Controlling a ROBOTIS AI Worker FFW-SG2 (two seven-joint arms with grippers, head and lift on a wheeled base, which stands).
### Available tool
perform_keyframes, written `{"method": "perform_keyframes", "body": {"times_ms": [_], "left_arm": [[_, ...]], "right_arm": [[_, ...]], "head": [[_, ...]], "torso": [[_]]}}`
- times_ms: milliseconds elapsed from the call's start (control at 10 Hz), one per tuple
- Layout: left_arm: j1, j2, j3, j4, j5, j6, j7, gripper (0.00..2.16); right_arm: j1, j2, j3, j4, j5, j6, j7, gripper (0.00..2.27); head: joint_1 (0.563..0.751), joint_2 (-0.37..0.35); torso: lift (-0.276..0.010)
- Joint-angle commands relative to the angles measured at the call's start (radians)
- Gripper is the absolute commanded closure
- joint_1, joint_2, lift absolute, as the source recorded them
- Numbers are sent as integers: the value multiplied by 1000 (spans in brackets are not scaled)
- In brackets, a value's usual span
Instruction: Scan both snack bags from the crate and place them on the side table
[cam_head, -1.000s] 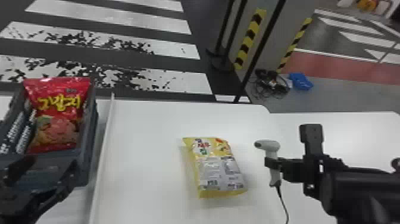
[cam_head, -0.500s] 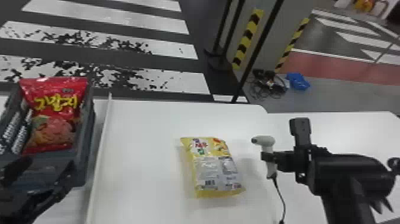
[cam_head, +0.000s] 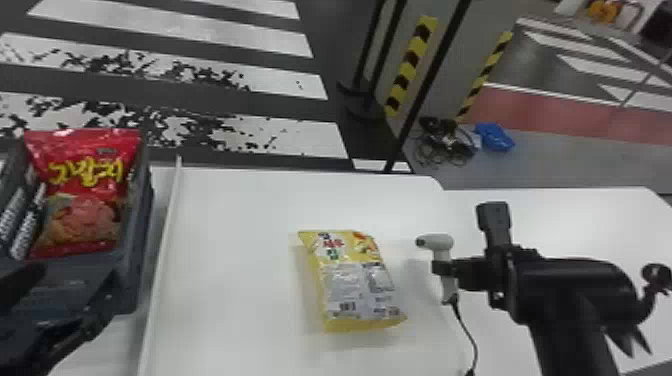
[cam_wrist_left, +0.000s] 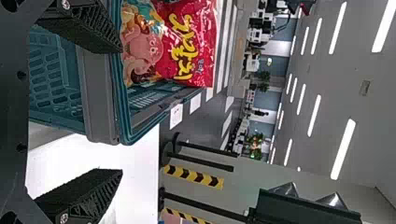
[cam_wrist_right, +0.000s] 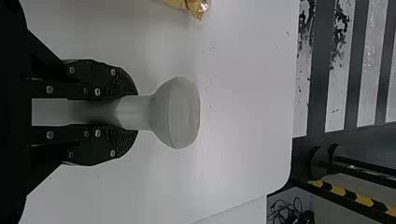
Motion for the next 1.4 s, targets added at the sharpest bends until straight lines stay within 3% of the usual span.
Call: {"method": "perform_keyframes", "body": {"times_ms": [0, 500, 600, 800, 900, 1000, 1100, 1300], "left_arm": [[0, 1, 0, 0, 2, -1, 0, 80], [0, 1, -3, 0, 2, 2, 0, 80], [0, 1, -3, 0, 2, -1, 0, 80], [0, 3, -5, 0, 2, -1, 0, 80], [0, 3, -5, -2, 2, -1, 0, 80], [0, 3, -5, -2, 2, -1, 0, 80], [0, 5, -6, -3, 2, -1, 0, 80], [2, 5, -8, -6, 2, -1, 0, 80]], "right_arm": [[1, 0, 2, 15, 1, -3, 0, 2253], [-3, -6, 18, 58, 4, -15, 0, 2253], [-3, -5, 18, 61, 2, -31, -3, 2165], [3, -3, 18, 67, 1, -55, -11, 1501], [7, -2, 18, 65, -1, -55, -11, 940], [9, -2, 18, 65, -1, -55, -14, 201], [12, -2, 17, 62, -1, -55, -17, 60], [32, 0, 5, 22, -1, -49, -23, 53]], "head": [[695, -333], [695, -336], [695, -337], [695, -339], [695, -339], [695, -338], [695, -338], [695, -341]], "torso": [[-95], [-95], [-95], [-95], [-95], [-95], [-95], [-95]]}}
